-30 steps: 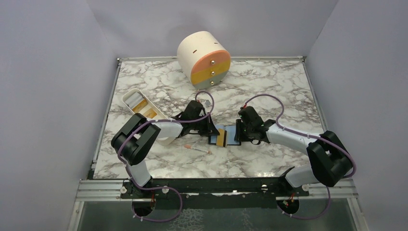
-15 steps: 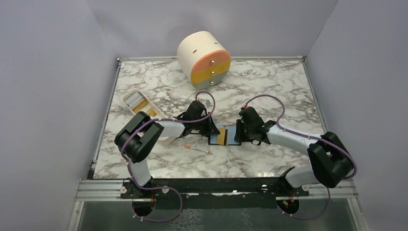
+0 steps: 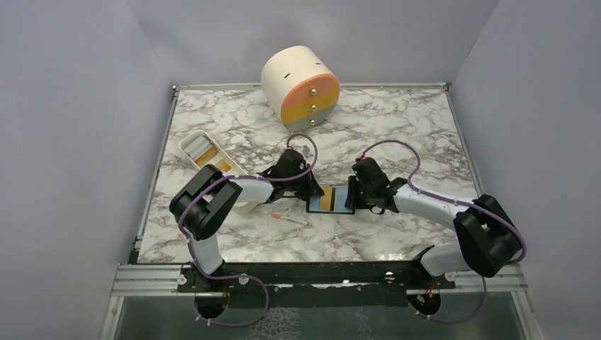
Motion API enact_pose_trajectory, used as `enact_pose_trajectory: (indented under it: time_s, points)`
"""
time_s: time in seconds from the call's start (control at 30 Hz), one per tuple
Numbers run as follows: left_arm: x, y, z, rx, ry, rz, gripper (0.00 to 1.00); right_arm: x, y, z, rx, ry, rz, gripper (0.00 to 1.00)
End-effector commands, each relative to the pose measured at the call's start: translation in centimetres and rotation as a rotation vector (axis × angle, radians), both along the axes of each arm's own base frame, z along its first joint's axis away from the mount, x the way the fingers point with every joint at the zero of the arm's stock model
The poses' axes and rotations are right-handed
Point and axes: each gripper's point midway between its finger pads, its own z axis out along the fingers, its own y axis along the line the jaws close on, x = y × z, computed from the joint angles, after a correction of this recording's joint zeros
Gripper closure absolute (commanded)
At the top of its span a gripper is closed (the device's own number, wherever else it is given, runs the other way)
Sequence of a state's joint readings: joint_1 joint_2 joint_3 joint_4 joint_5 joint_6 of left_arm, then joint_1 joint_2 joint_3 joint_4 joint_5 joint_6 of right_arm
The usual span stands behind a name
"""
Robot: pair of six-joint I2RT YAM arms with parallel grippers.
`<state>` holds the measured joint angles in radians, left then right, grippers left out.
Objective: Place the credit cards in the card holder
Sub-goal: Insert the credit card into the card holder.
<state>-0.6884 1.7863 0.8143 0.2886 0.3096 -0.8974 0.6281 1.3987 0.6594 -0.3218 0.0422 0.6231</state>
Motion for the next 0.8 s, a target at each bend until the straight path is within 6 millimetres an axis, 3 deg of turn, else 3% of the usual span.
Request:
enact_pose_trajectory:
  time_s: [0.0, 0.63, 0.77]
  points:
    - [1.0, 0.5, -1.0, 0.057, -0.028, 0.06, 1.0, -0.5, 0.2, 0.0, 0.021, 0.017, -0.002, 0.69]
    - [-0.3, -1.6, -1.0, 0.017, -0.003, 0.058, 1.0, -0.5, 1.0, -0.3, 0.065, 0.028, -0.009, 0.69]
    - [-0.3, -2.9, 0.0, -0.014, -0.038, 0.003, 0.98, -0.2, 1.1, 0.2, 0.063, 0.01, 0.005, 0.69]
